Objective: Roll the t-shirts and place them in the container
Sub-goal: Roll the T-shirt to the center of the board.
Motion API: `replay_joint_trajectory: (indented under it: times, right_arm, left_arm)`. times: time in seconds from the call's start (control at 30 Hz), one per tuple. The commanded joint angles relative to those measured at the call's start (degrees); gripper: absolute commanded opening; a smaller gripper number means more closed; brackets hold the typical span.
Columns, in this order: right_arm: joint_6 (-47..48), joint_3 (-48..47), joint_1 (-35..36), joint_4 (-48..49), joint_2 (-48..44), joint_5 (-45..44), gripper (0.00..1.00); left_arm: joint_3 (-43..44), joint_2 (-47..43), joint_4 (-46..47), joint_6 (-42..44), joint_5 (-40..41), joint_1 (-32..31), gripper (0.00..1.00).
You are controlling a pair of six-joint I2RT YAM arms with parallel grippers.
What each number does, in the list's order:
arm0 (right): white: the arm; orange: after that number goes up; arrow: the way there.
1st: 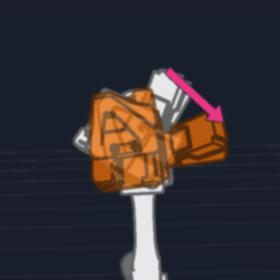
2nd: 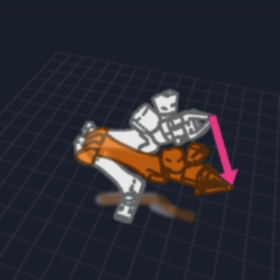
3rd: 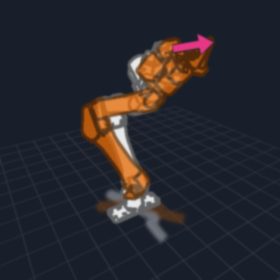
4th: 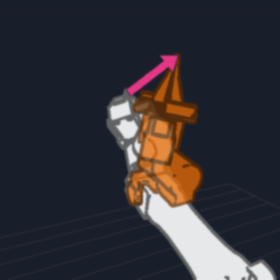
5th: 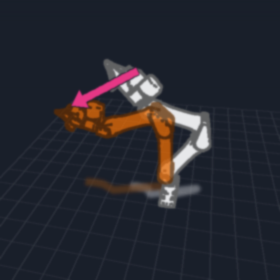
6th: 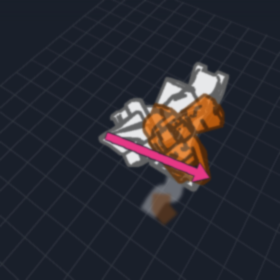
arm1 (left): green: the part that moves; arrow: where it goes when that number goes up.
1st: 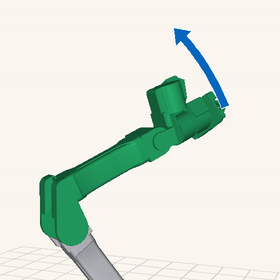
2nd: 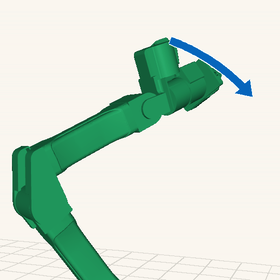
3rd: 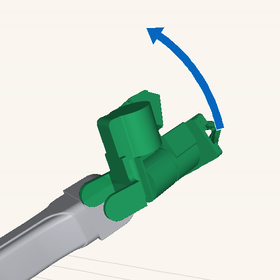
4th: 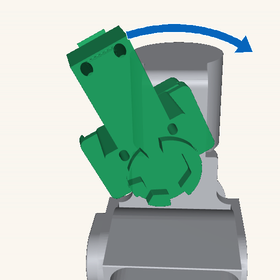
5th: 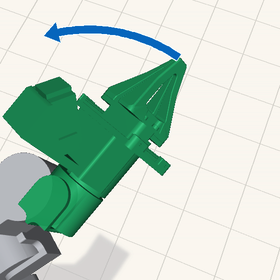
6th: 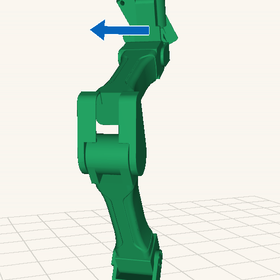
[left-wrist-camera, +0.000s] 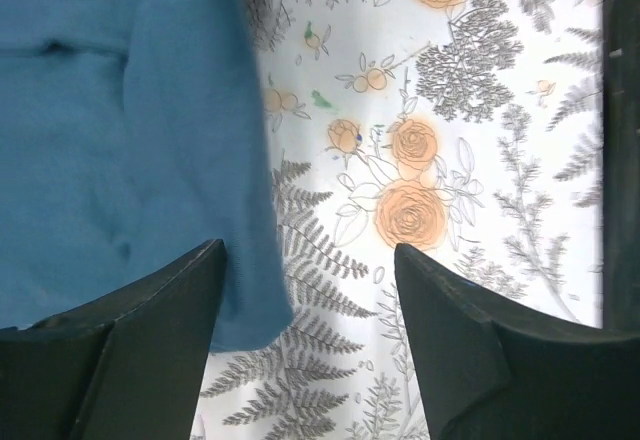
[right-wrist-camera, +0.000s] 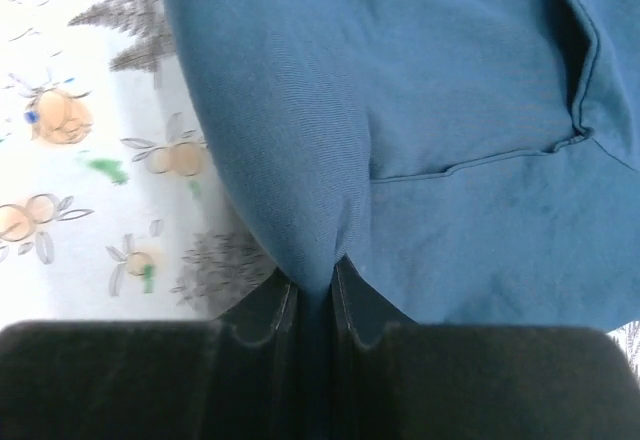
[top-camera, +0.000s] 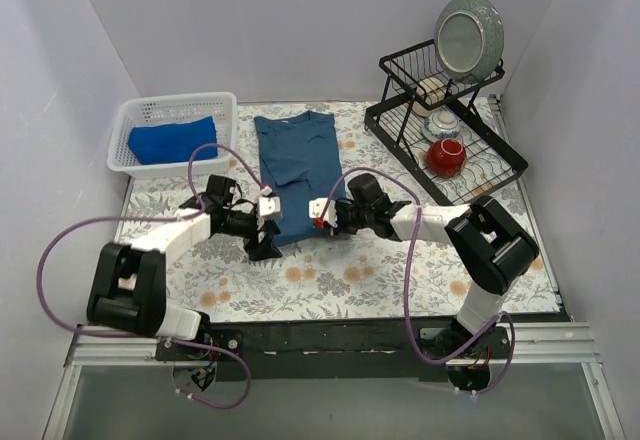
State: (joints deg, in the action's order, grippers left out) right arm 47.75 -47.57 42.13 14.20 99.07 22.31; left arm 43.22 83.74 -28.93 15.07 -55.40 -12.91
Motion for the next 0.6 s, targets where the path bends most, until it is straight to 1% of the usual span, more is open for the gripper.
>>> replay_joint_trajectory:
  times: [0.0,0.03,0.07,0.1,0.17,0.2,0.27,0.33,0.37,0.4,0.47,0.5,0.57]
  right_arm:
    - [-1.34,-5.69,-1.52,-9.44,2.27,5.03,0.09]
    - [-1.51,-5.78,-1.78,-9.80,2.36,5.81,0.09]
    - [-1.52,-5.86,-1.79,-9.98,2.45,6.08,0.09]
    - [-1.60,-5.78,-1.79,-10.06,2.36,6.26,0.09]
    - [-1.78,-5.86,-1.79,-10.76,2.36,6.79,0.09]
    - [-1.87,-5.87,-1.79,-10.94,2.27,7.13,0.09]
    - [-2.04,-5.60,-1.79,-10.94,1.83,7.31,0.09]
    - [-2.04,-5.25,-1.79,-11.03,1.40,7.40,0.09]
    - [-2.04,-5.16,-1.79,-11.03,1.31,7.49,0.09]
    - [-1.96,-5.08,-1.79,-11.29,1.30,7.75,0.10]
    - [-1.43,-4.99,-1.79,-12.43,1.22,8.54,0.10]
    - [-1.08,-4.81,-1.79,-13.66,1.22,8.89,0.10]
    - [-0.29,-4.46,-1.96,-15.15,0.52,10.64,0.10]
  left_arm:
    - [-7.97,-9.90,15.73,0.49,8.18,-3.61,0.69]
    - [-9.20,-10.87,19.66,-0.12,10.11,-6.05,0.69]
    - [-10.60,-11.84,22.31,-1.26,13.61,-6.95,0.72]
    - [-13.40,-13.68,24.60,-1.79,14.69,-7.65,0.73]
    - [-15.70,-14.75,30.73,-2.32,17.50,-10.20,0.73]
    - [-16.76,-14.66,31.73,-2.33,20.30,-10.99,0.73]
    - [-16.77,-13.00,32.62,-2.24,21.73,-12.40,0.72]
    - [-16.85,-10.38,34.01,-2.33,24.19,-13.19,0.65]
    - [-16.77,-9.40,34.37,-2.41,25.24,-13.37,0.60]
    - [-16.68,-8.43,34.81,-2.59,26.73,-13.37,0.53]
    - [-15.72,-5.02,36.13,-4.25,28.67,-13.46,0.43]
    - [-14.93,-3.78,35.70,-4.43,29.37,-13.46,0.28]
    - [-11.86,-1.84,32.11,-5.74,30.52,-13.20,0.20]
